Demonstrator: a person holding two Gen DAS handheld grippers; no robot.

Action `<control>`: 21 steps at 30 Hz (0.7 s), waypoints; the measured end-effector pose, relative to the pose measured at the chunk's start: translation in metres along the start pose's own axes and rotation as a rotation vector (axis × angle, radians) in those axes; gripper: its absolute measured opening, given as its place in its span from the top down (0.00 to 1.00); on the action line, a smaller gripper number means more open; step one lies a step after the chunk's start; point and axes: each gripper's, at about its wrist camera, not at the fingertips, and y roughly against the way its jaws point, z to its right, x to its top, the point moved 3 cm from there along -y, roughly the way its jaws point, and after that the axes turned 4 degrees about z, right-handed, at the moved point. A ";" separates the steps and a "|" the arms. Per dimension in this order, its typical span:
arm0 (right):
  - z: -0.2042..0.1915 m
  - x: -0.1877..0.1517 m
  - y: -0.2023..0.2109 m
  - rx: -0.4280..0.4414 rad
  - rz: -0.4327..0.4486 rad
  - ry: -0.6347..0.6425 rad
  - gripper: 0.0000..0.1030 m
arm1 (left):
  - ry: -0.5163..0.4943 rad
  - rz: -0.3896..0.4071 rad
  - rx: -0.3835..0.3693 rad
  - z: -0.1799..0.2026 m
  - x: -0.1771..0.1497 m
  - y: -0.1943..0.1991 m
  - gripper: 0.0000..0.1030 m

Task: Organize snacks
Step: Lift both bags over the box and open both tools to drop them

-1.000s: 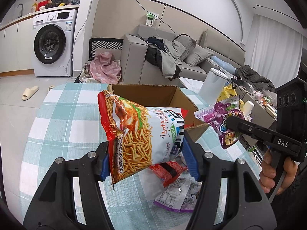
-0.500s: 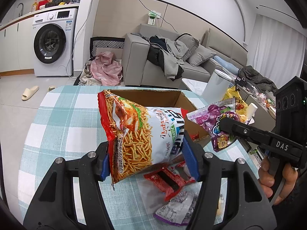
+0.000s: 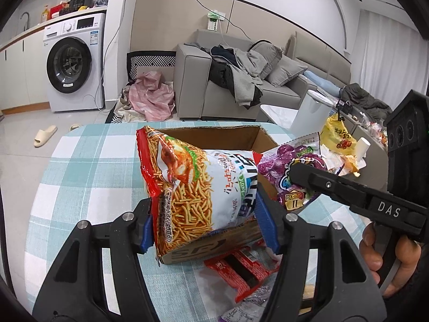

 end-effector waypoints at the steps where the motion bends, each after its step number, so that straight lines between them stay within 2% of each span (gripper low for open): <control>1: 0.002 0.000 -0.002 -0.006 -0.002 0.000 0.61 | -0.001 0.000 0.001 -0.001 0.001 -0.002 0.42; 10: 0.011 0.000 -0.017 -0.046 -0.016 -0.016 0.60 | 0.003 -0.017 0.005 -0.002 0.004 -0.026 0.42; 14: 0.013 0.001 -0.016 -0.041 -0.008 -0.022 0.49 | -0.007 -0.031 0.023 -0.002 0.004 -0.032 0.42; 19: 0.016 0.002 -0.007 -0.052 -0.005 -0.011 0.48 | -0.002 -0.055 0.035 -0.006 0.001 -0.034 0.36; 20: 0.016 0.002 -0.005 -0.054 -0.010 -0.006 0.43 | -0.003 -0.056 0.034 -0.005 0.000 -0.032 0.32; 21: 0.016 0.001 -0.004 -0.056 -0.015 0.001 0.35 | -0.006 -0.055 0.031 -0.005 0.000 -0.031 0.29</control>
